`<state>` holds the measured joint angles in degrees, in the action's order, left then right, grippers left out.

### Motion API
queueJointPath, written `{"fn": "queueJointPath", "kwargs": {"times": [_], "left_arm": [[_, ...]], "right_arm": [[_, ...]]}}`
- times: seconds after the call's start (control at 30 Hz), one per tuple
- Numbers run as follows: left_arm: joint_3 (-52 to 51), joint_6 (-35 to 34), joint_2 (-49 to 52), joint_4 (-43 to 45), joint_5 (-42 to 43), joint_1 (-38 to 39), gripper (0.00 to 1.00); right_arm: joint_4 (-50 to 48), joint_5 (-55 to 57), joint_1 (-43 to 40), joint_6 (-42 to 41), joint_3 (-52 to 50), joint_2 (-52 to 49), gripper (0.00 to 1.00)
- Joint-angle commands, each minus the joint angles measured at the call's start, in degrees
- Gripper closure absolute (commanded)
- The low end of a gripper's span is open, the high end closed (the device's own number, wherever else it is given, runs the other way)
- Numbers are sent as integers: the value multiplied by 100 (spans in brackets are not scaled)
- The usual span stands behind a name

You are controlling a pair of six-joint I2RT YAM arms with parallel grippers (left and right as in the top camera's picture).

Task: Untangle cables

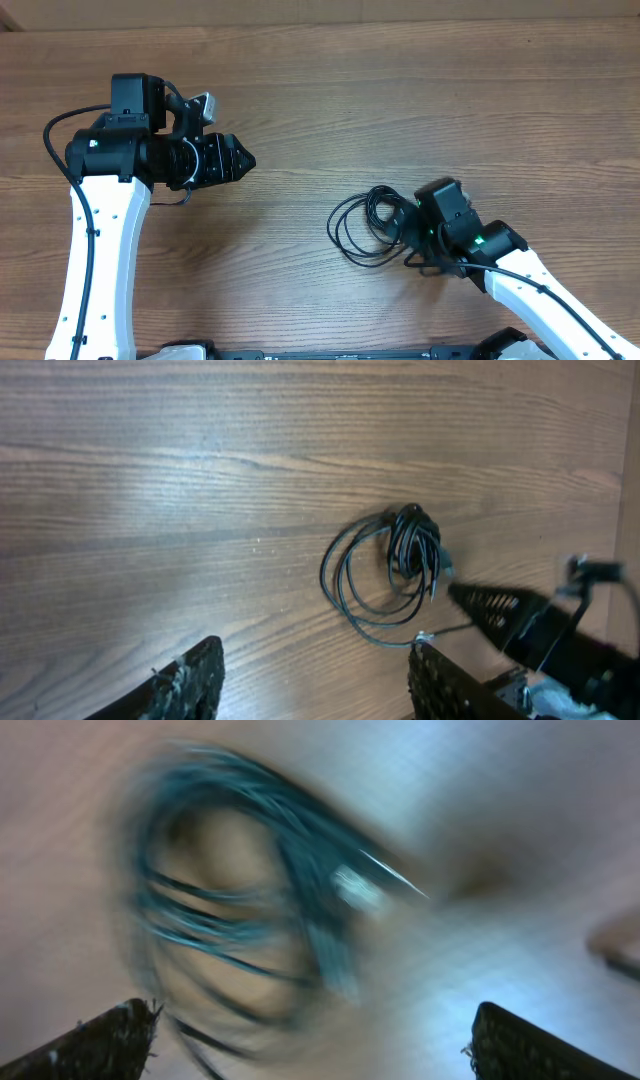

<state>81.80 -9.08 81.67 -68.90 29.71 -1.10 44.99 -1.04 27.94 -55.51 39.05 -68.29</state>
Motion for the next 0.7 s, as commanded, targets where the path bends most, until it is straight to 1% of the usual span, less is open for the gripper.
{"fn": "queueJointPath", "kwargs": {"times": [0.0,0.1,0.17,0.23,0.37,0.47,0.53,0.6,0.67], "left_arm": [[81,-37,37,70,-35,28,38],[81,-37,50,83,-35,28,37],[81,-37,52,87,-35,28,36],[81,-37,57,122,-35,28,35],[81,-37,57,153,-35,28,32],[81,-37,57,146,-33,31,31],[81,-37,57,146,-33,39,31],[81,-37,57,146,-33,39,30],[81,-37,57,140,-33,39,30]], "right_arm": [[789,177,70,-872,101,57,0],[1703,516,70,-1506,101,59,0],[1720,542,70,-1480,105,66,0],[1620,330,70,-1473,168,72,0],[1163,-546,70,-859,415,68,0],[1368,-918,59,-824,658,68,0],[1421,-1220,20,-551,857,70,0],[1423,-1851,-20,-238,1082,70,0],[1543,-2741,-44,103,1355,70,0]]}}
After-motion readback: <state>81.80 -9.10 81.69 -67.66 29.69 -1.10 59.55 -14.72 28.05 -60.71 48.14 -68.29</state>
